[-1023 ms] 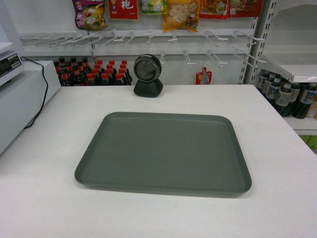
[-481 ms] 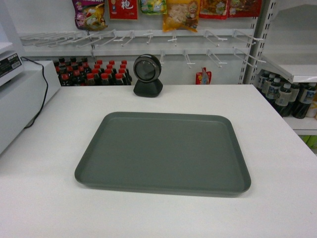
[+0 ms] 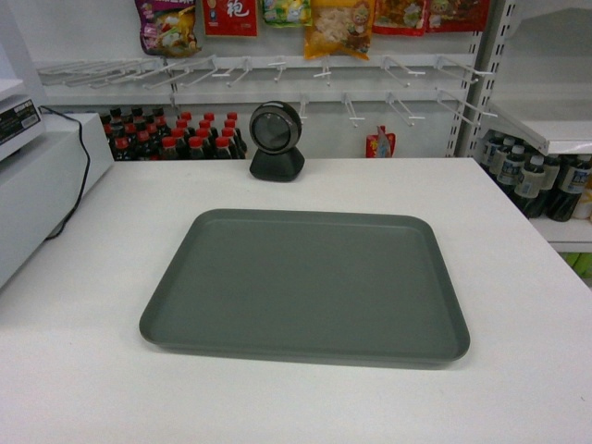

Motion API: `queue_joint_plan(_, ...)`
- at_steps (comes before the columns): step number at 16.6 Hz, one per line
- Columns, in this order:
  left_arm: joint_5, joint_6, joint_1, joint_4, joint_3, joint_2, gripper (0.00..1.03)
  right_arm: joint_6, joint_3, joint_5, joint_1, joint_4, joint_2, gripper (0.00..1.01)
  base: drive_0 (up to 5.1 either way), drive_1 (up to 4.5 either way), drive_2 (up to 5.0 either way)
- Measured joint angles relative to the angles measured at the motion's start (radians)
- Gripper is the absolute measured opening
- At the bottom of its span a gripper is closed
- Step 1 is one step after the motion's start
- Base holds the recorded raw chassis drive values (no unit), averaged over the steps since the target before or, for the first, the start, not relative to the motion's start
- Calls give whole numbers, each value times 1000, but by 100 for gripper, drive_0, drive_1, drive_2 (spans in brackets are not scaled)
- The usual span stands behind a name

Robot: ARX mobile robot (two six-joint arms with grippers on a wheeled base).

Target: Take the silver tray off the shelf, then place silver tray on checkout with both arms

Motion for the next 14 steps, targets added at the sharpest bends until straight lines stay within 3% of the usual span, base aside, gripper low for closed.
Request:
queue_joint_plan(2,0,0,0,0,0,0,90,0,0,0,0,0,0,100,0,0,0)
queue_joint_plan(3,0,0,0,0,0,0,100,0,0,0,0,0,0,98,0,0,0)
queue_joint_plan(14,0,0,0,0,0,0,98,0,0,0,0,0,0,98,0,0,0)
